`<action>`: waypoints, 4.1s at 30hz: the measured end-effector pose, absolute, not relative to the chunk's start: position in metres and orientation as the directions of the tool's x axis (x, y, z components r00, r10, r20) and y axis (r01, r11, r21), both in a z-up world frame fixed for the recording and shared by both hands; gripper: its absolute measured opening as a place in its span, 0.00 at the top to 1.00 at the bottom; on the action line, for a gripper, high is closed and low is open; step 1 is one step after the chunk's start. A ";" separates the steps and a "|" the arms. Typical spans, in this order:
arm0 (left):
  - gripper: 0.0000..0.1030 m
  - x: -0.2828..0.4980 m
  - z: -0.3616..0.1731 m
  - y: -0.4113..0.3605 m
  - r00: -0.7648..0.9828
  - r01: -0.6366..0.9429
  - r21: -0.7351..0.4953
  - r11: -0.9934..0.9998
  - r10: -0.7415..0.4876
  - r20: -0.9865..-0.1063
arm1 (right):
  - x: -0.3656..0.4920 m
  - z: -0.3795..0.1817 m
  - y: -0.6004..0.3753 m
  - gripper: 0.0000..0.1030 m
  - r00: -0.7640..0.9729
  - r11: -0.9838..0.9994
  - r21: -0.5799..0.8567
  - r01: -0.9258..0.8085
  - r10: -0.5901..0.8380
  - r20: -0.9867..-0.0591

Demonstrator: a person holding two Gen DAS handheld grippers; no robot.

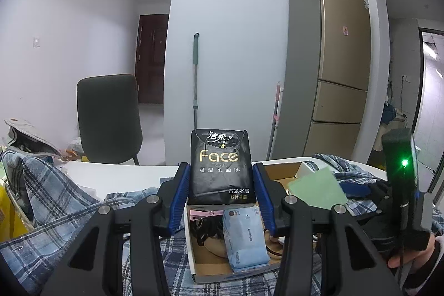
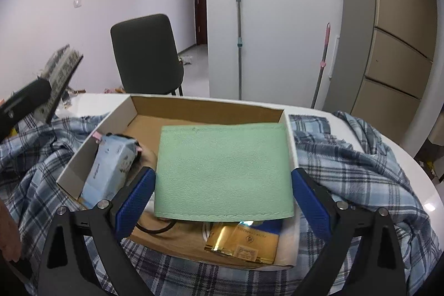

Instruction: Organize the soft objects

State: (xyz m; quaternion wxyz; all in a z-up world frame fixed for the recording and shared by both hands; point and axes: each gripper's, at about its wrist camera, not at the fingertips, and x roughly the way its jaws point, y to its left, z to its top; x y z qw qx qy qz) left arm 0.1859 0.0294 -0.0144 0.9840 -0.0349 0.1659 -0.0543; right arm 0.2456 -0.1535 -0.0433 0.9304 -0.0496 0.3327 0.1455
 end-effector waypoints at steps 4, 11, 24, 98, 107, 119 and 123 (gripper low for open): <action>0.54 0.186 -0.017 0.029 0.932 0.102 -0.099 0.990 -0.130 -0.337 | 0.249 -0.054 -0.149 0.02 0.720 0.951 -0.017 -0.308 0.221 -0.658; 0.50 0.208 -0.032 0.019 0.874 0.129 -0.106 0.986 -0.164 -0.457 | 0.250 -0.051 -0.158 0.01 0.735 0.961 -0.016 -0.277 0.201 -0.648; 0.18 0.227 -0.057 0.017 0.793 0.106 -0.114 0.988 -0.153 -0.590 | 0.248 -0.047 -0.167 0.01 0.741 0.966 0.012 -0.258 0.206 -0.639; 0.00 0.022 0.002 0.029 0.991 0.064 -0.017 0.998 -0.066 -0.117 | 0.048 0.018 -0.209 0.00 0.969 0.976 -0.034 -0.216 0.210 -0.133; 0.00 0.024 -0.001 0.029 0.989 0.071 -0.013 0.997 -0.072 -0.127 | 0.050 0.016 -0.209 0.00 0.967 0.976 -0.031 -0.216 0.210 -0.141; 0.00 0.027 -0.001 0.028 0.988 0.075 -0.007 0.997 -0.075 -0.136 | 0.051 0.016 -0.207 0.00 0.967 0.975 -0.038 -0.218 0.211 -0.145; 0.00 0.027 -0.001 0.029 0.988 0.074 -0.010 0.997 -0.075 -0.135 | 0.051 0.016 -0.207 0.00 0.967 0.975 -0.039 -0.217 0.210 -0.143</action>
